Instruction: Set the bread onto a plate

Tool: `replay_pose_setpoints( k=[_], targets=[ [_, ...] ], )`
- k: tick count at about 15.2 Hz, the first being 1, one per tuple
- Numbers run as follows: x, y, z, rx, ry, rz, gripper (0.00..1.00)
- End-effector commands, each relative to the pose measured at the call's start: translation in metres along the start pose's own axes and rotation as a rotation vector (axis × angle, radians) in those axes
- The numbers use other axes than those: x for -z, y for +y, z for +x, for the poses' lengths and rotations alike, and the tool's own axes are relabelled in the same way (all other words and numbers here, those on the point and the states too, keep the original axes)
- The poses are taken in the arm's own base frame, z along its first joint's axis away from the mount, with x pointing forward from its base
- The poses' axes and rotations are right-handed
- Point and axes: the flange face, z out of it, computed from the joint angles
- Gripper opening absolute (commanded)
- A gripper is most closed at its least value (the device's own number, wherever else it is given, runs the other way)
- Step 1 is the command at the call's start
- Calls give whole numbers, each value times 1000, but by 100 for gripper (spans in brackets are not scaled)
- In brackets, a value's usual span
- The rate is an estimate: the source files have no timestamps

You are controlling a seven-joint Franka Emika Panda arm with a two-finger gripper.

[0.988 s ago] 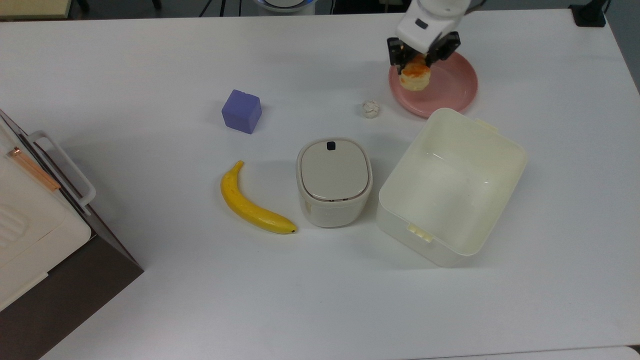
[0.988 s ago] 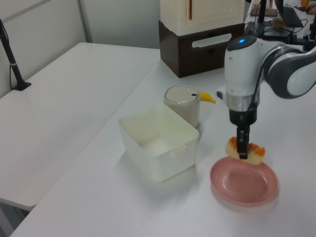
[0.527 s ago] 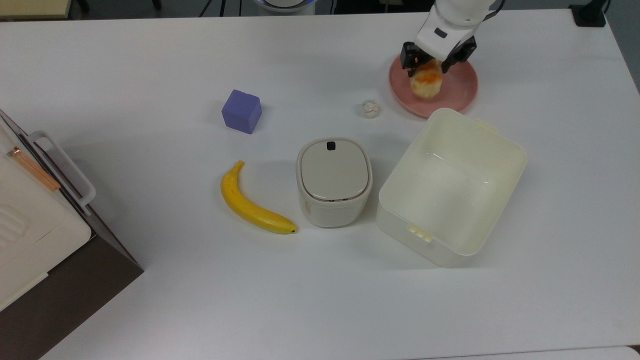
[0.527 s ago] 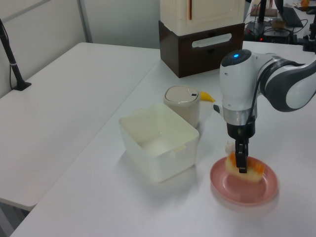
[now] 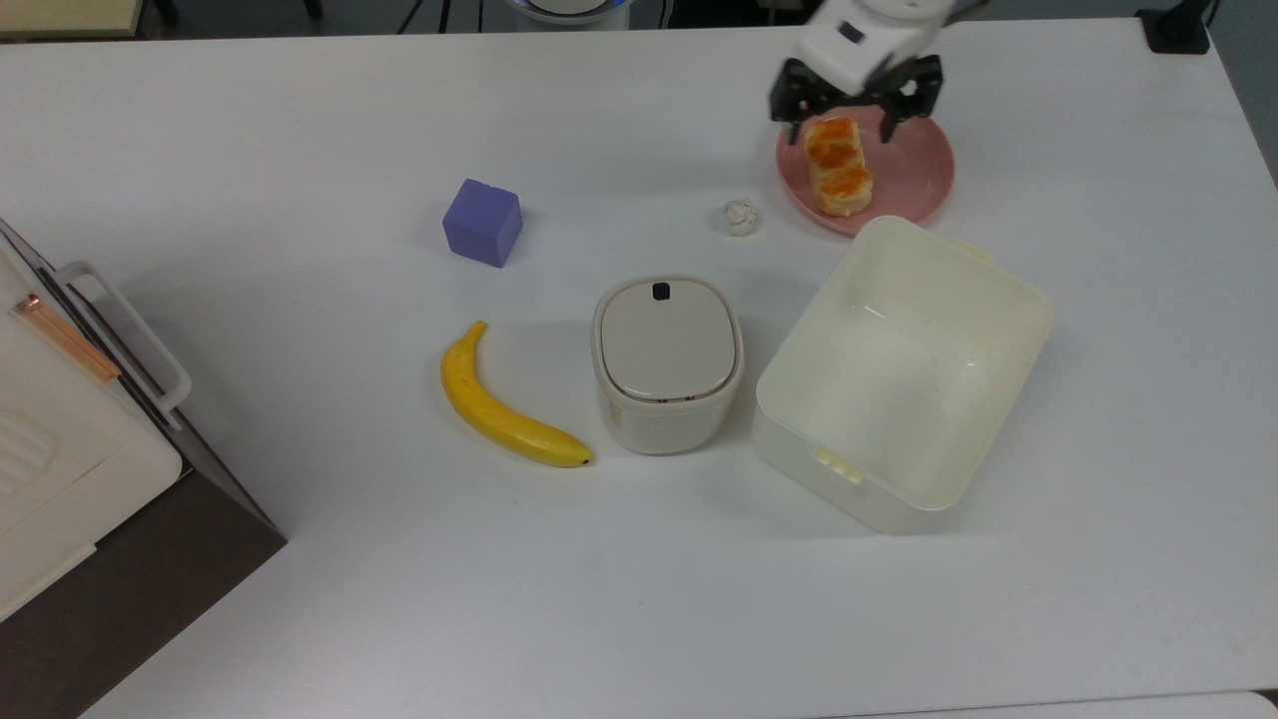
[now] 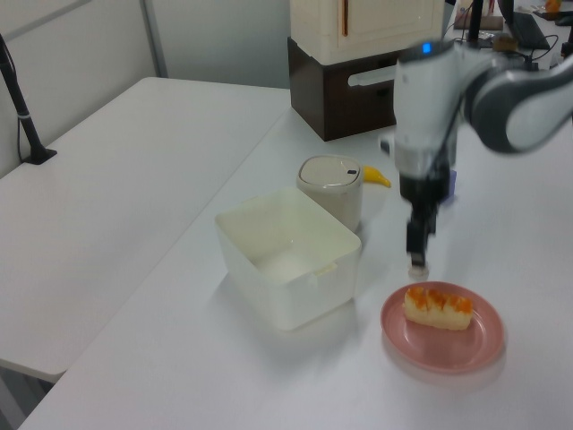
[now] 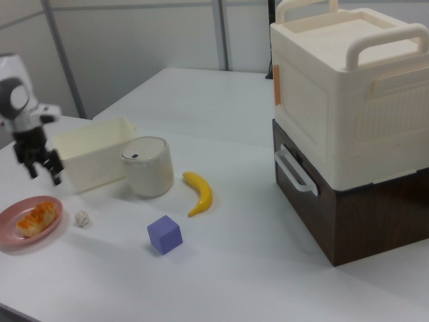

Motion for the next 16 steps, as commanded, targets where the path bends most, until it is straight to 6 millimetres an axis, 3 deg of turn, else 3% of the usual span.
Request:
replay_pose_setpoints(
  k=[1,2,8,10,12,16],
  targets=[
    [73,86,35,-35,35,5,100],
    [87,111,45,-43,44,7,100],
    [118,261,75,-93,101,3,100],
    [125,285,75,-137,107,-3,100],
    [120,294,84,-153,100,-10,100],
    [138,316,89,-193,118,-4,100]
  ],
)
